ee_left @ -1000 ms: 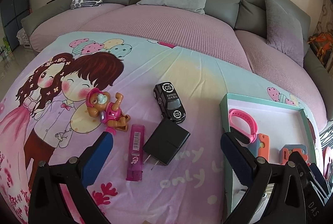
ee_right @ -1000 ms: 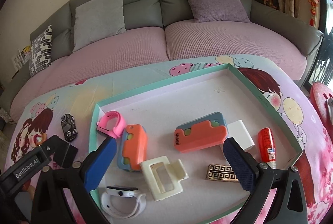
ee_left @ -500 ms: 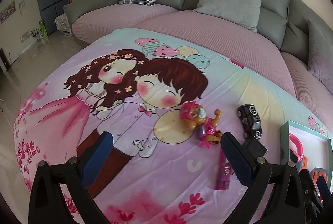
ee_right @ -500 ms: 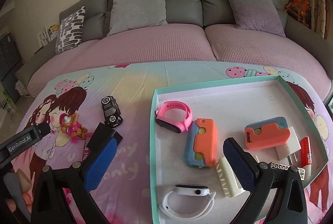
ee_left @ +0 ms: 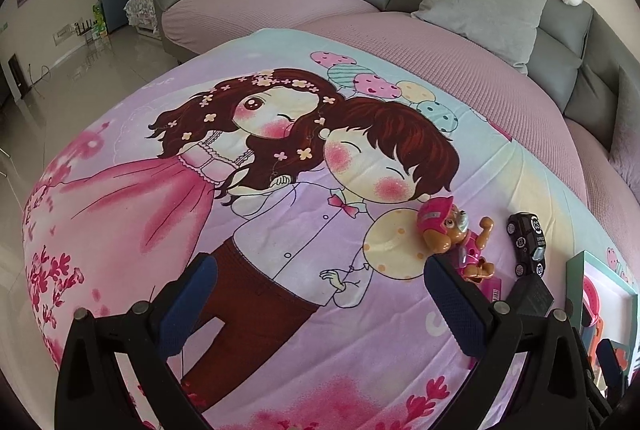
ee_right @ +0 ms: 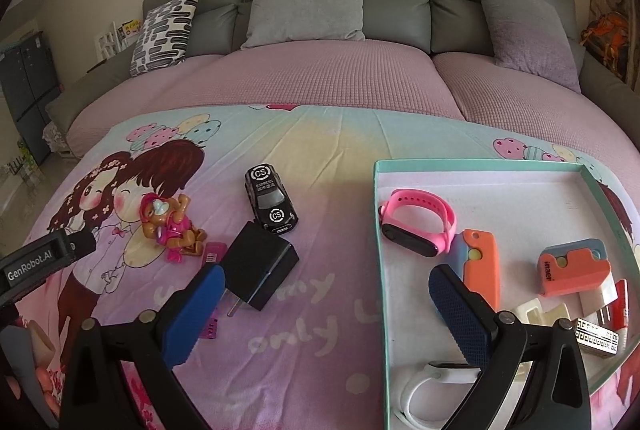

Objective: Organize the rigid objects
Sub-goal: 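Move left gripper to the pink dog figure while right moves to the black charger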

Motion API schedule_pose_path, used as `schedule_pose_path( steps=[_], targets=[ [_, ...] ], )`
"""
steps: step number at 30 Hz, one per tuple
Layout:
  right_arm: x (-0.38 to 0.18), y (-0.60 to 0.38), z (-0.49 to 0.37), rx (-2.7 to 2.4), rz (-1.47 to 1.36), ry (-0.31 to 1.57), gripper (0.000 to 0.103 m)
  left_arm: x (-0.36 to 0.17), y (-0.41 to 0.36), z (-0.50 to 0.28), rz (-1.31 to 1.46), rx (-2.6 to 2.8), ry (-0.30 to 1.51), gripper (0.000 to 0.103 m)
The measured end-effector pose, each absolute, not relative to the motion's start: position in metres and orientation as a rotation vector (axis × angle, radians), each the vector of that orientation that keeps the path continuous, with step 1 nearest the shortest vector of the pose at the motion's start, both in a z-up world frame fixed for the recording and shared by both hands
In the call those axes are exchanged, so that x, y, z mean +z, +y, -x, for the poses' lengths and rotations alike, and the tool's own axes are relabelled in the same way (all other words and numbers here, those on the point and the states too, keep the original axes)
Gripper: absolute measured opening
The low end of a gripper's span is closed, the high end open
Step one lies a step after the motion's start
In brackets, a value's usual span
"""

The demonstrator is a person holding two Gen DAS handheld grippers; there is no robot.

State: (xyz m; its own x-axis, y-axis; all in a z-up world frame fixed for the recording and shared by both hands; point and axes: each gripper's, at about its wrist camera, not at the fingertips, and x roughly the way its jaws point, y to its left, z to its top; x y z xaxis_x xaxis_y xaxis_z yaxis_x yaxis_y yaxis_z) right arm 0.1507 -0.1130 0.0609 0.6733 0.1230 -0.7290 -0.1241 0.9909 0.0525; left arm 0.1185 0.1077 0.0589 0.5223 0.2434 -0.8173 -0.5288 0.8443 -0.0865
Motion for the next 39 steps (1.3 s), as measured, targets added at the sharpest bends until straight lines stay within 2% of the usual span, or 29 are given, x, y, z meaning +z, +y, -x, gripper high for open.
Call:
schedule_pose_path(
  steps=[9,16,25,27,39],
  targets=[
    [0.048,-0.105,-0.154,0.182,-0.042,0.847,0.103,0.044,0.113,-0.128,0.383,0.434,0.939,0.103],
    [0.044,-0.097,-0.157,0.193,0.063,0.848,0.103,0.028,0.115,-0.136,0.421,0.396,0.977,0.103],
    [0.041,-0.086,-0.158,0.212,0.199,0.848,0.097,0.02,0.123,-0.137,0.469,0.382,0.989,0.103],
    [0.04,-0.082,-0.159,0.231,0.224,0.846,0.091,0.019,0.124,-0.137,0.476,0.381,0.989,0.103],
    [0.032,-0.071,-0.172,0.293,0.306,0.874,0.089,0.015,0.125,-0.146,0.469,0.381,0.991,0.103]
  ],
)
